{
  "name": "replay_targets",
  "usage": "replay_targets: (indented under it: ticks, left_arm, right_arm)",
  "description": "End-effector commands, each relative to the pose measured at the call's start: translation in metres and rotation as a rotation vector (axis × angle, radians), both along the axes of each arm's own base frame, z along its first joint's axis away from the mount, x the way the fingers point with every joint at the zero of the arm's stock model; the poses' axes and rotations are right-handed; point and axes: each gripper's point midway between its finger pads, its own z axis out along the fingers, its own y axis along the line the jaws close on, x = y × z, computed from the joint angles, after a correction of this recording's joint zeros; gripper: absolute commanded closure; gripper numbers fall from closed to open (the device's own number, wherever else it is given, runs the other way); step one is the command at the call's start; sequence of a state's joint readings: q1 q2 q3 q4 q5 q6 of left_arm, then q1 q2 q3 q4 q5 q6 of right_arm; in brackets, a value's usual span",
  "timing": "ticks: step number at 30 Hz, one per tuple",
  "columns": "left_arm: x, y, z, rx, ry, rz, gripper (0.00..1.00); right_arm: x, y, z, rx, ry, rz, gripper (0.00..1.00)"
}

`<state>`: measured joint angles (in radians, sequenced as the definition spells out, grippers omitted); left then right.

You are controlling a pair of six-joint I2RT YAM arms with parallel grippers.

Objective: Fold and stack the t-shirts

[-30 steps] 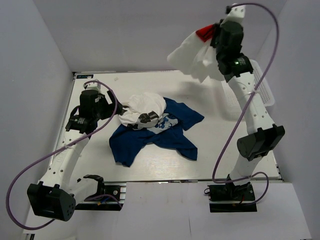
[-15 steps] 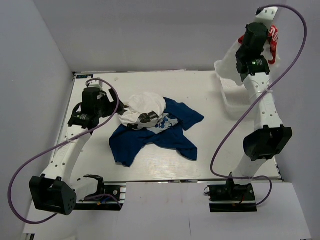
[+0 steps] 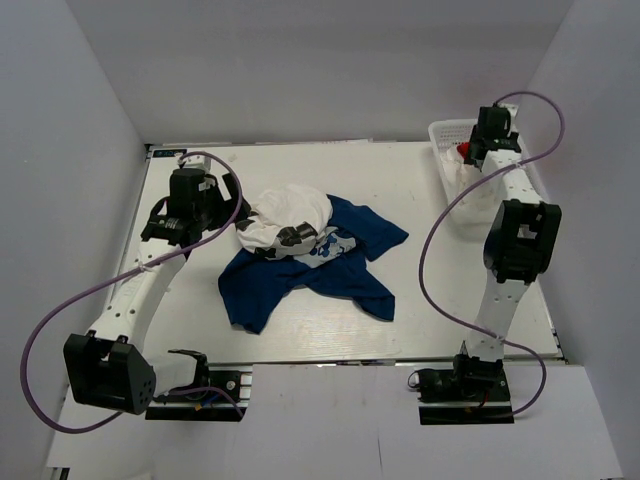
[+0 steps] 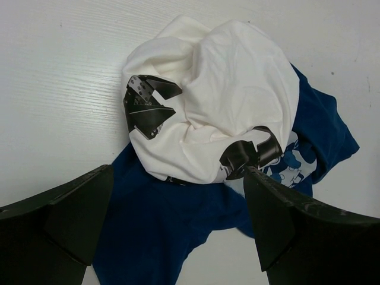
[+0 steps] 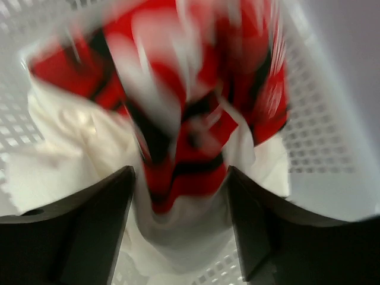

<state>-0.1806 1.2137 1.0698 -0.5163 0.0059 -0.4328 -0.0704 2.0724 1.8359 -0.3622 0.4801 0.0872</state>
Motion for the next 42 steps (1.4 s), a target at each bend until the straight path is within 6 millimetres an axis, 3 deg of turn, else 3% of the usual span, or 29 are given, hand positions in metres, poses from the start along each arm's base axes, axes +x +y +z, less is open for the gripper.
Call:
replay_targets:
  ticks: [1,2,4,5,8,9,10,11,12,13,14,15,16,19,21,23,24,28,29,34,38,39,42]
  left_arm:
    - [-0.002,0.000,0.018,-0.003,-0.045,-0.003,0.00]
    - [-0.002,0.000,0.018,-0.003,-0.045,-0.003,0.00]
    - [-0.003,0.001,0.021,0.000,-0.055,0.004,0.00]
    - [-0.003,0.001,0.021,0.000,-0.055,0.005,0.00]
    - [-0.007,0.002,0.015,0.002,-0.045,0.004,0.00]
    - [-0.007,0.002,0.015,0.002,-0.045,0.004,0.00]
    - [-0.008,0.002,0.010,0.004,-0.034,0.004,0.00]
    - [-0.009,0.002,0.006,-0.003,-0.024,0.010,0.00]
    - [-0.009,0.002,0.006,-0.003,-0.023,0.010,0.00]
    - [-0.009,0.002,0.006,-0.010,-0.022,0.016,0.00]
    - [-0.011,0.002,0.005,-0.008,-0.012,0.016,0.00]
    - [-0.011,0.002,-0.001,-0.004,0.008,0.016,0.00]
    - [-0.012,0.002,-0.006,0.000,0.029,0.016,0.00]
    - [-0.017,0.003,-0.008,0.005,0.053,0.016,0.00]
    - [-0.017,0.008,-0.010,0.007,0.063,0.052,0.00]
    - [-0.025,0.013,-0.021,0.006,0.102,0.100,0.00]
    - [-0.030,0.019,-0.027,0.021,0.133,0.131,0.00]
    - [-0.050,0.037,-0.045,0.051,0.214,0.231,0.00]
    - [-0.053,0.040,-0.043,0.054,0.210,0.249,0.00]
    - [-0.068,0.056,-0.040,0.094,0.210,0.319,0.00]
    - [-0.075,0.059,-0.038,0.097,0.217,0.333,0.00]
    - [-0.076,0.060,-0.034,0.099,0.203,0.339,0.00]
    - [-0.080,0.061,-0.030,0.094,0.190,0.340,0.00]
  right_arm:
    - [-0.008,0.018,-0.022,0.095,0.075,0.015,0.30]
    - [-0.010,0.015,-0.012,0.090,0.074,-0.005,0.10]
    - [-0.013,0.012,0.005,0.066,0.063,-0.012,0.10]
    - [-0.013,0.008,0.046,0.034,-0.005,-0.004,0.10]
    - [-0.014,0.020,0.080,0.038,-0.068,0.062,0.10]
    - [-0.024,0.027,0.111,0.045,-0.128,0.091,0.10]
    - [-0.027,0.033,0.116,0.052,-0.138,0.118,0.10]
    - [-0.031,0.055,0.133,0.081,-0.169,0.211,0.10]
    - [-0.035,0.063,0.126,0.080,-0.154,0.254,0.10]
    - [-0.046,0.075,0.148,0.081,-0.193,0.308,0.10]
    - [-0.049,0.086,0.148,0.094,-0.191,0.360,0.10]
    - [-0.054,0.122,0.133,0.129,-0.161,0.459,0.10]
    - [-0.062,0.131,0.146,0.084,-0.178,0.525,0.10]
    - [-0.086,0.218,0.133,0.044,-0.137,0.802,0.10]
    - [-0.109,0.286,0.116,0.008,-0.090,1.006,0.10]
    - [-0.123,0.319,0.097,-0.003,-0.055,1.097,0.10]
    - [-0.140,0.354,0.086,-0.001,-0.036,1.185,0.10]
    - [-0.175,0.415,0.042,0.048,0.009,1.373,0.10]
    - [-0.183,0.429,0.023,0.034,0.049,1.422,0.10]
    - [-0.213,0.486,-0.017,0.015,0.100,1.585,0.10]
    - [-0.208,0.515,-0.032,-0.023,0.043,1.639,0.10]
    - [-0.208,0.522,-0.047,-0.033,0.060,1.661,0.10]
    - [-0.209,0.533,-0.066,-0.020,0.089,1.677,0.10]
